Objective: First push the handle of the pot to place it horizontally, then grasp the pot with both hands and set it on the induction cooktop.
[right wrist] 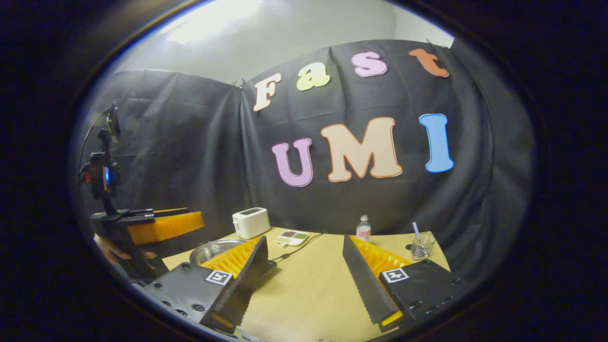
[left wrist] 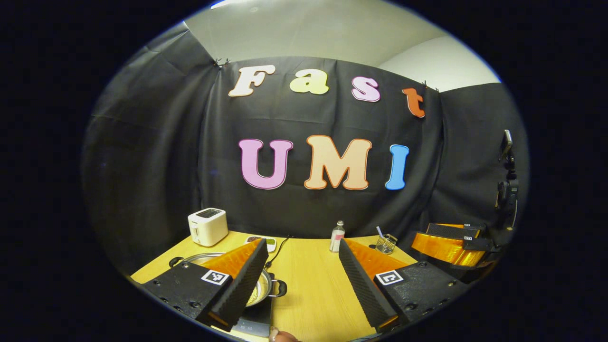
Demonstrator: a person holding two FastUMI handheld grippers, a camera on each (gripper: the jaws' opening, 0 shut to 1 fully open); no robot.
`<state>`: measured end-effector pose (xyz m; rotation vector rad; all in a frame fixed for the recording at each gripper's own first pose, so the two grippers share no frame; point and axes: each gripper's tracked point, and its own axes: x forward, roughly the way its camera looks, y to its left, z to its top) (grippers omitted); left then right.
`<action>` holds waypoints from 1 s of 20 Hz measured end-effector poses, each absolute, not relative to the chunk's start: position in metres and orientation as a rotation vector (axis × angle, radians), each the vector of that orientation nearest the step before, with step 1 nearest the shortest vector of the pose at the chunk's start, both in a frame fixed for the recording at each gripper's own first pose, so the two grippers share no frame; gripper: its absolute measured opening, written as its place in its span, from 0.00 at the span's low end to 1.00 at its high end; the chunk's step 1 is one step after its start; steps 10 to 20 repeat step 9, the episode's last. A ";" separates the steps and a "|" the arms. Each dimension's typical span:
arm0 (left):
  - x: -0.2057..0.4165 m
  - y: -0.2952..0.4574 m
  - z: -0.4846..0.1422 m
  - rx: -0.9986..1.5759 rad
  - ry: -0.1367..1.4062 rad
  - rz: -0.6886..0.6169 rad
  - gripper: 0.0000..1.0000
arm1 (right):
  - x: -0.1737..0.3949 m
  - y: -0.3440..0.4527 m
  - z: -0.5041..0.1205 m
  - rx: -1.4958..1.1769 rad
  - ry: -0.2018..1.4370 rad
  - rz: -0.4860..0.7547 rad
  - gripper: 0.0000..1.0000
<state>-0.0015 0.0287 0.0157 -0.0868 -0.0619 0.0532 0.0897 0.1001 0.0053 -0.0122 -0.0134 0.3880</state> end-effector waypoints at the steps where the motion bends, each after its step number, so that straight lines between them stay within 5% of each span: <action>1: -0.001 0.028 0.018 -0.085 -0.061 0.045 0.96 | 0.089 0.102 0.008 -0.009 -0.017 0.386 0.93; 9: 0.011 0.022 0.019 -0.071 -0.041 -0.008 0.96 | 0.086 0.082 0.011 -0.005 -0.019 0.279 0.94; 20: 0.011 0.022 0.019 -0.071 -0.041 -0.008 0.96 | 0.086 0.082 0.011 -0.005 -0.019 0.279 0.94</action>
